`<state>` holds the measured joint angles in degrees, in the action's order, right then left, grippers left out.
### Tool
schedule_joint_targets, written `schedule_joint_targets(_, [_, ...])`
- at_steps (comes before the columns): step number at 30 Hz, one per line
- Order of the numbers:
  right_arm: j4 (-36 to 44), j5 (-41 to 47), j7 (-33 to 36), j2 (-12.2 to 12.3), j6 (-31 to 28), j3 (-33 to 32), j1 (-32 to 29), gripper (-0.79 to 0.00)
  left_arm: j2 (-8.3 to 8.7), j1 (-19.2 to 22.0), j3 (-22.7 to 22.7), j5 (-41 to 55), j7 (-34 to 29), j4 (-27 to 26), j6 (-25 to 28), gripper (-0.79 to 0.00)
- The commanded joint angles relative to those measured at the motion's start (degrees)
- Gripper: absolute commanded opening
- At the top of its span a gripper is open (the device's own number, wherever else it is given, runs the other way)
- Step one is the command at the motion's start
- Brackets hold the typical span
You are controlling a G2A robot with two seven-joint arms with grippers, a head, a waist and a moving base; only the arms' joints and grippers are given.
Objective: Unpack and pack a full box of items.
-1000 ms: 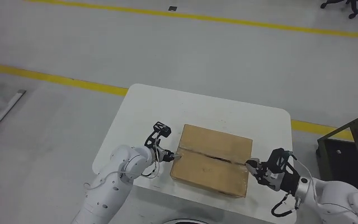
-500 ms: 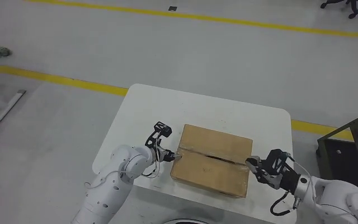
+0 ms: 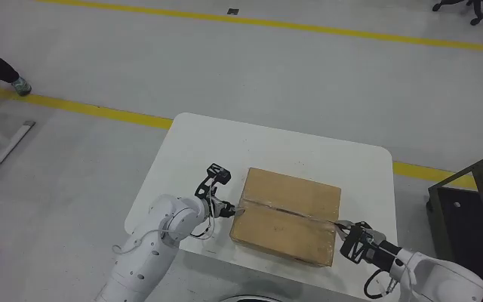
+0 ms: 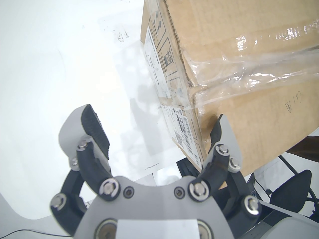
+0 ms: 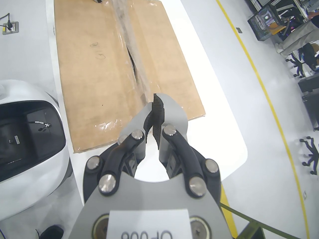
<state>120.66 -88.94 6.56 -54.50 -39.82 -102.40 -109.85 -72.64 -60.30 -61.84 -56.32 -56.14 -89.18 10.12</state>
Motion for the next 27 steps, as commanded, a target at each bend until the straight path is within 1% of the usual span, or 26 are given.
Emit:
schedule_joint_targets(1, [-0.35, -2.26, -1.00, 0.06, 0.18, 0.19, -0.09, -0.785, 0.01, 0.09, 0.14, 0.15, -0.06, 0.07, 0.17, 0.000])
schedule_joint_targets(7, [-0.67, -8.32, -3.72, 0.14, 1.86, 1.19, -0.73, -0.785, 0.07, 0.26, 0.32, 0.30, 0.00, 0.18, 0.07, 0.000])
schedule_joint_targets(16, [0.05, -18.77, -5.94, 0.30, 5.15, 3.51, -1.35, -0.785, 0.27, -0.02, 0.19, 0.23, -0.01, -0.57, -0.45, 0.000])
schedule_joint_targets(18, [0.11, -19.83, -6.54, 0.29, 5.89, 3.84, -1.59, -0.785, 0.33, -0.15, 0.11, 0.19, -0.03, -0.81, -0.45, 0.000])
schedule_joint_targets(27, [0.65, -27.39, -6.55, 0.38, 8.34, 5.26, -1.92, -0.785, 0.56, -0.46, -0.07, 0.11, -0.10, -1.59, -0.62, 0.000])
